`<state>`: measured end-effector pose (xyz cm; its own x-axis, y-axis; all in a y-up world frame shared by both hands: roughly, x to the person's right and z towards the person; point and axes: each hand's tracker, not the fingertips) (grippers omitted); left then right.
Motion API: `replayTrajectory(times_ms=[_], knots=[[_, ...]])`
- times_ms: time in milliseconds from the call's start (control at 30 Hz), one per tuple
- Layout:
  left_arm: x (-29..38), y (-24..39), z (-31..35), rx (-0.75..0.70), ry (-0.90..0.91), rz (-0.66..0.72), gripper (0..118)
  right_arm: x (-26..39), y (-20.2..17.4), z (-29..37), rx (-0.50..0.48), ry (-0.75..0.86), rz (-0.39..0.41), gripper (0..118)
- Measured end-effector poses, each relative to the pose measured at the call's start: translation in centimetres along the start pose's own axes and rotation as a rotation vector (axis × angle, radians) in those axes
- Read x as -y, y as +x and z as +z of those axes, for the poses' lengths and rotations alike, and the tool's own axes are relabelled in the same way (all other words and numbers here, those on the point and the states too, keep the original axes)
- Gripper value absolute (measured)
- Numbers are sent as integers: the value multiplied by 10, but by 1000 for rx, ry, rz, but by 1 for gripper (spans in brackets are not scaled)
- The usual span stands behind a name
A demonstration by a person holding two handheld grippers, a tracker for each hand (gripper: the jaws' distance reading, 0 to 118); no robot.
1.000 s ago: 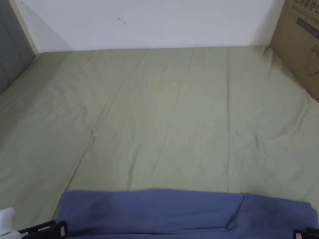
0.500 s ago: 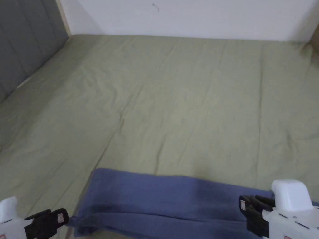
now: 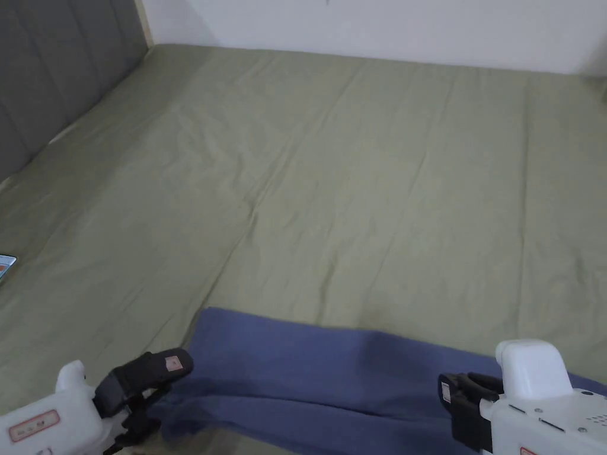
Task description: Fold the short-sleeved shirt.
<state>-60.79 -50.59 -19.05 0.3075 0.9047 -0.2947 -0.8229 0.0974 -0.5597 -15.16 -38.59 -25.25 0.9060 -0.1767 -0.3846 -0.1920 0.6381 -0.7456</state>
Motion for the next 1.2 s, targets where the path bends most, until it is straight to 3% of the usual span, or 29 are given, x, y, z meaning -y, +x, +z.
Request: replayTrajectory(times_ms=[167, 200, 233, 267, 300, 333, 400, 433, 533, 767, 967, 1067, 1200], knots=[[-9, -12, -25, 145, -63, 92, 111, 4, 5, -5, 9, -30, -4, 0], [-12, -11, -27, 145, -59, 100, 105, 5, 6, -5, 12, -33, -6, 0], [-12, -9, -31, 138, -75, 101, 89, 6, 4, -5, 12, -36, -10, 0], [-10, -9, -36, 83, -95, 90, 56, 8, 5, -5, 12, -39, -16, 0], [-8, -10, -44, -29, -106, 75, 11, 9, 6, -5, 10, -41, -22, 0], [-11, -15, -51, -132, -144, 55, 7, 9, 7, -5, 9, -47, -25, 0], [-13, -19, -42, 57, -118, 121, 7, 11, 9, 0, 23, -50, -17, 0], [-14, -13, -38, 35, -113, 133, 7, 12, 11, 2, 34, -46, -12, 0], [-15, 14, -33, -90, -116, -6, 7, 13, 23, 12, 44, -32, -32, 0], [16, 134, -39, -158, -21, -297, 6, 17, 60, 34, 74, 17, -131, 0], [105, 233, -109, -128, -182, -634, 7, 27, 94, 53, 79, 53, -224, 0], [152, 239, -164, -137, -337, -752, 7, 36, 113, 62, 55, 77, -317, 0], [215, 220, -234, -184, -564, -842, 7, 50, 131, 67, 103, 64, -353, 0]])
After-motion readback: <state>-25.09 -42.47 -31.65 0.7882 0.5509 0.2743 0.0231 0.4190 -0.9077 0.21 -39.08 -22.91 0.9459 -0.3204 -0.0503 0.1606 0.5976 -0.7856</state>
